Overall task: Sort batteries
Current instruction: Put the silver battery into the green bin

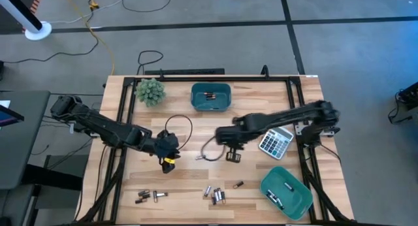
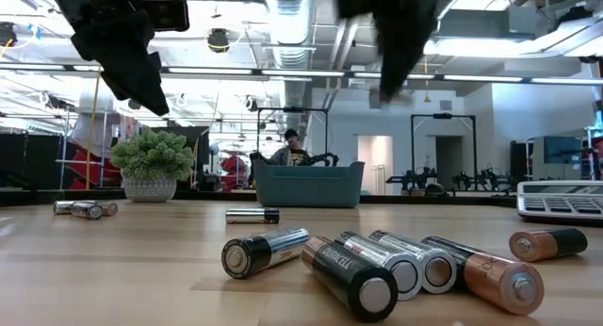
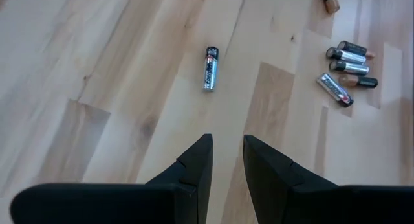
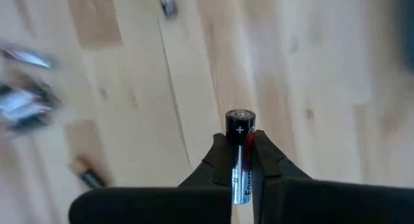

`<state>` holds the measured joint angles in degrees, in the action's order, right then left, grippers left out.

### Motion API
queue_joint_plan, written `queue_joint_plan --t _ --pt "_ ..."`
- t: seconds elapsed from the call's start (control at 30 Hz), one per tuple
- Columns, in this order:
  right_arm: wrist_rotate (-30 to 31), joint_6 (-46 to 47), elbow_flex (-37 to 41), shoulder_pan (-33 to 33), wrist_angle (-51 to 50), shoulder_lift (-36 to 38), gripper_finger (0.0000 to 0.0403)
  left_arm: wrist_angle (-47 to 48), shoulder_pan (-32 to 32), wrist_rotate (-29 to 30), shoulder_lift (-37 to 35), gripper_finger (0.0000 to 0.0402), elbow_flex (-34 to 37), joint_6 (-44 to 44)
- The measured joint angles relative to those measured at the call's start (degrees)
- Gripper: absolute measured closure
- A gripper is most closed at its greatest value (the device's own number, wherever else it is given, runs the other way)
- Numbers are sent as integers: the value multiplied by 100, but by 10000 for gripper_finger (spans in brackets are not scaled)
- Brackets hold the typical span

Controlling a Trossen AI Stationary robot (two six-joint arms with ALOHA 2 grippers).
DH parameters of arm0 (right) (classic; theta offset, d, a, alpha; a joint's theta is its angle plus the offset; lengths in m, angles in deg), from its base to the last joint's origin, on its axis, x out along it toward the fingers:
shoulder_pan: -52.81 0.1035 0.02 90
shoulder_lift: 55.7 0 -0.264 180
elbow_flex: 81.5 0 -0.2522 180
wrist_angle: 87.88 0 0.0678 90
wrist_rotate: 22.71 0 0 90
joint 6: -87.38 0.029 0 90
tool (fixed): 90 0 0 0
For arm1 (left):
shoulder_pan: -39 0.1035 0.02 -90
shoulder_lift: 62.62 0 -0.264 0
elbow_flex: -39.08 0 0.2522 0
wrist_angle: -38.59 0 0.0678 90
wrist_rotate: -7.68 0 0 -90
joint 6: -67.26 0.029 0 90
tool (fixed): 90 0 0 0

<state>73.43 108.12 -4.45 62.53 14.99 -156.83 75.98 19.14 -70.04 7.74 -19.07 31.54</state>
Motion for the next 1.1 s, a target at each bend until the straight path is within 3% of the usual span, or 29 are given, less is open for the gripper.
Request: queue_joint_plan --t 0.2,0.37,0.57,0.73,0.87,1.1 --pt "1014 1845 463 853 -224 1216 388 1 211 1 -1 319 0 124" --pt "1186 4294 1223 1853 -604 1874 389 5 464 -196 0 319 0 126" --pt "1173 7303 2042 3301 -590 1930 389 4 774 -444 -1 319 0 373" --pt "950 9154 2447 4187 -51 1556 389 -38 926 -443 -1 319 0 873" --pt "564 9809 2494 4478 15 1052 389 -39 1002 -446 -1 319 0 1152" --pt "127 9690 2494 4511 672 242 389 -71 1169 -444 -1 319 0 1210"
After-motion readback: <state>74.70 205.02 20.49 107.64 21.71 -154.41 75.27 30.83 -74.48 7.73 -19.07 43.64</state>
